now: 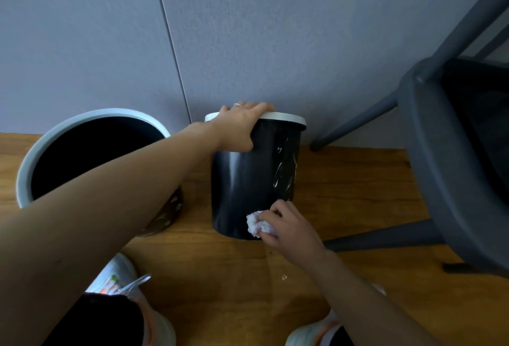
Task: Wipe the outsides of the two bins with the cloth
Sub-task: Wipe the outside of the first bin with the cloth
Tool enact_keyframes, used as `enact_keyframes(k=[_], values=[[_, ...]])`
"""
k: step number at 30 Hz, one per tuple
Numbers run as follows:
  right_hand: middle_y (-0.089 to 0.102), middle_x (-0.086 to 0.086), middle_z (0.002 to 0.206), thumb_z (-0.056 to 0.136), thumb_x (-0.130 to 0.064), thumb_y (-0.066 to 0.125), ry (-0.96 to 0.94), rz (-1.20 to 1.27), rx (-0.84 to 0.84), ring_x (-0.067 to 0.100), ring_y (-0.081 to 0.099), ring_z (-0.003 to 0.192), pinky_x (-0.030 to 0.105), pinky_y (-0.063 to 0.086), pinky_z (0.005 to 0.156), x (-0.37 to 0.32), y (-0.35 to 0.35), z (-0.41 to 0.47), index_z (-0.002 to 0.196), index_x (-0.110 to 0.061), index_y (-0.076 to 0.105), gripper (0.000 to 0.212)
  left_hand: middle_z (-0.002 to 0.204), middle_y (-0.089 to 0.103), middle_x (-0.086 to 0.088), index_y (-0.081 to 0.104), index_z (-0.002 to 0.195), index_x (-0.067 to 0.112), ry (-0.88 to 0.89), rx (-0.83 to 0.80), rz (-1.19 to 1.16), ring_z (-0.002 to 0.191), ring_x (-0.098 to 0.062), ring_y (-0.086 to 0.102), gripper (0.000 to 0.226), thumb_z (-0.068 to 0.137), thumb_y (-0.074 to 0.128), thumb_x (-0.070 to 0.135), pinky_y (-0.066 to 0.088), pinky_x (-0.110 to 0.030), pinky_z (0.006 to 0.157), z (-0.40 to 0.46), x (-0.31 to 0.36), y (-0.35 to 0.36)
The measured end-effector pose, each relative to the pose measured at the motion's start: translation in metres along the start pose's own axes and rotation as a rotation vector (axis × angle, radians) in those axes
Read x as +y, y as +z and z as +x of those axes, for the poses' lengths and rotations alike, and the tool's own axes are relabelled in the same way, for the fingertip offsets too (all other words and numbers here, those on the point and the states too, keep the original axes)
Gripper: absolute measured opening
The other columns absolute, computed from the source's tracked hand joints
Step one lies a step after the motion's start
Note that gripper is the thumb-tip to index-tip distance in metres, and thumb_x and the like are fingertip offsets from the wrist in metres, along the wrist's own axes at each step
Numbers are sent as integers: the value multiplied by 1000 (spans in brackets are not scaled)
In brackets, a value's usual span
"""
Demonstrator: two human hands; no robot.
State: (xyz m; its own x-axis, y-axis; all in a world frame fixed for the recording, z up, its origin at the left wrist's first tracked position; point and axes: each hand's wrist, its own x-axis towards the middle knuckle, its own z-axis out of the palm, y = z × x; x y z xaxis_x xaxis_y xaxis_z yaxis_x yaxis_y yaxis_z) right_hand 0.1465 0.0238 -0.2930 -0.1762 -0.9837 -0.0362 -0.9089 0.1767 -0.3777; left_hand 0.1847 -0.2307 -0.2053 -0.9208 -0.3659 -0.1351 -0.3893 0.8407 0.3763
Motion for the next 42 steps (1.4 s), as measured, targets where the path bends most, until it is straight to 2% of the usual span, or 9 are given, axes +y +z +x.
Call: enact_keyframes(k=[2,6,18,21,26,32,35,39,42], values=[[52,-1,103,89,-34,62,-18,1,-8,13,49,94,23,50,66,-4,3,0,108,-22,64,22,130,48,1,30,137,37,-15,10,17,122,-27,40,89,64,81,30,31,-50,98,2,5,4],[54,-2,96,85,-33,65,-19,-22,24,13,54,88,18,46,54,-8,6,-1,101,-22,65,19,127,51,5,39,130,39,-38,1,-92,121,-25,39,83,63,83,22,26,-47,100,-1,-5,1],[53,1,100,88,-28,59,-68,-106,-57,15,53,90,19,44,57,-8,10,1,109,-23,62,22,131,49,2,35,135,32,33,-6,-12,121,-27,40,82,68,83,25,29,-50,105,-6,-17,-2],[45,-2,111,93,-34,49,41,-39,54,11,45,99,22,51,69,-3,-3,27,119,-29,52,27,130,49,0,34,137,31,40,-4,15,119,-29,41,85,68,83,26,30,-49,104,-8,-20,-1],[48,2,103,89,-32,64,127,-72,315,15,47,94,23,48,70,3,-36,64,111,-21,61,25,127,49,-3,32,139,32,60,7,59,118,-29,43,87,68,83,28,33,-48,104,-7,-22,1],[51,3,104,88,-23,59,-71,-208,-83,17,49,93,21,42,63,-17,-7,18,113,-22,60,25,124,50,-3,31,139,32,76,21,65,115,-28,44,87,68,83,30,34,-46,102,-5,-26,3],[58,4,87,77,-20,73,-112,-202,-24,18,57,76,22,46,50,-26,-2,9,94,-18,70,18,124,49,-3,30,138,33,81,25,63,115,-28,43,87,69,82,30,34,-46,101,-5,-27,5],[56,6,98,84,-28,70,19,-233,136,19,54,86,25,52,60,-28,-17,40,108,-17,66,27,122,50,-4,29,139,33,68,23,78,114,-29,44,88,69,82,32,35,-47,100,-5,-27,6],[56,6,93,82,-29,70,69,-234,146,19,54,82,23,48,56,-33,-21,49,102,-17,67,24,122,49,-4,29,139,34,69,19,78,115,-29,44,88,69,82,31,35,-48,101,-5,-28,5]])
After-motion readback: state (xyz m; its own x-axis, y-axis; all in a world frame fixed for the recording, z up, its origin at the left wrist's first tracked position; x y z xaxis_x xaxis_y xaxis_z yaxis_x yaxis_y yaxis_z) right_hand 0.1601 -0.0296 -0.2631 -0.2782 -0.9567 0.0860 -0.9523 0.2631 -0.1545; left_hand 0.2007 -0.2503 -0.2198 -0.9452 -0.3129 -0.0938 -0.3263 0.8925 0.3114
